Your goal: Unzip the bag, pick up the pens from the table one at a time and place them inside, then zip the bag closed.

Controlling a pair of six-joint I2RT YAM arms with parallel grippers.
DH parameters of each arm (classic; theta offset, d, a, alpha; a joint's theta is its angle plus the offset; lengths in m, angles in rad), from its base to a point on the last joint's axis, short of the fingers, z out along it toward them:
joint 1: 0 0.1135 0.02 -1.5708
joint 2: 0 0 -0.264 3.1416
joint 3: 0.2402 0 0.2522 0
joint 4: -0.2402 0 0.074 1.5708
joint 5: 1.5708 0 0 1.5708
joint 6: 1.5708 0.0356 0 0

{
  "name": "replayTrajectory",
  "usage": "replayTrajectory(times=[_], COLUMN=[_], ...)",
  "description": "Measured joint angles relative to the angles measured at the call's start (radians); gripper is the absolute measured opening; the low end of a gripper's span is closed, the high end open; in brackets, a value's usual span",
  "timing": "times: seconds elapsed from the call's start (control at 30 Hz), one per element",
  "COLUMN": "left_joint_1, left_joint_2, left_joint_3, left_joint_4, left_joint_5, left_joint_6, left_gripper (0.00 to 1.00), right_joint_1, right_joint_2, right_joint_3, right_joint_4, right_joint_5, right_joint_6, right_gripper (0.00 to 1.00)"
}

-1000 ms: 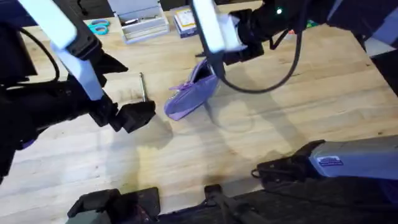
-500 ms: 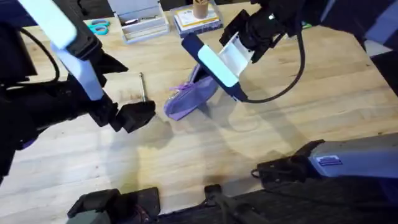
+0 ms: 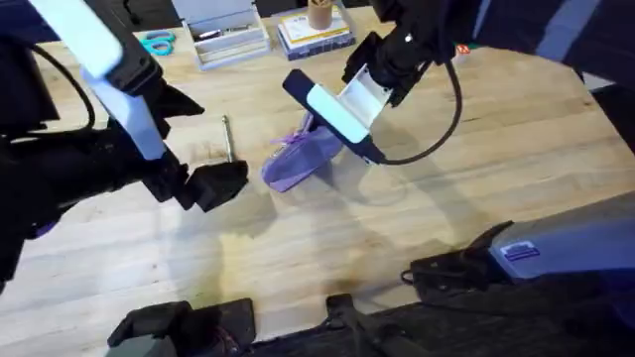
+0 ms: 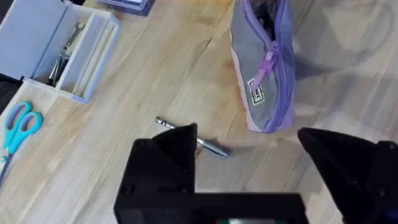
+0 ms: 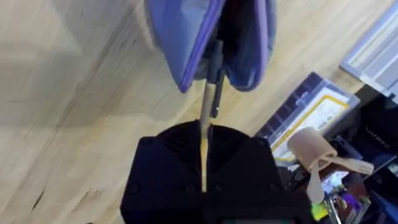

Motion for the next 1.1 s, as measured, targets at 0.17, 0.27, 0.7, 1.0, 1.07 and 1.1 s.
replayTrajectory(times=[0.17,0.27,0.7,1.0,1.07,1.1], left_joint_1=[0.000,0.000,0.000,0.000,0.000,0.000], left_joint_2=[0.000,0.000,0.000,0.000,0.000,0.000], left_joint_3=[0.000,0.000,0.000,0.000,0.000,0.000], left_joint_4=[-0.001,-0.008,-0.013,-0.031,-0.032,-0.033], left_joint_5=[0.000,0.000,0.000,0.000,0.000,0.000], left_joint_6=[0.000,0.000,0.000,0.000,0.000,0.000], left_gripper=[0.994,0.994,0.994,0.994,0.994,0.993], right_joint_1=[0.012,0.032,0.112,0.192,0.200,0.201], right_joint_2=[0.007,0.007,0.074,0.084,0.084,0.084], right_joint_3=[0.000,0.000,0.000,0.000,0.000,0.000], right_joint_4=[0.008,0.008,0.018,0.022,0.022,0.022], right_joint_5=[-0.060,-0.082,-0.100,-0.124,-0.153,-0.166], right_joint_6=[0.017,0.023,0.051,0.112,0.133,0.144], right_gripper=[0.033,0.033,0.033,0.033,0.033,0.033])
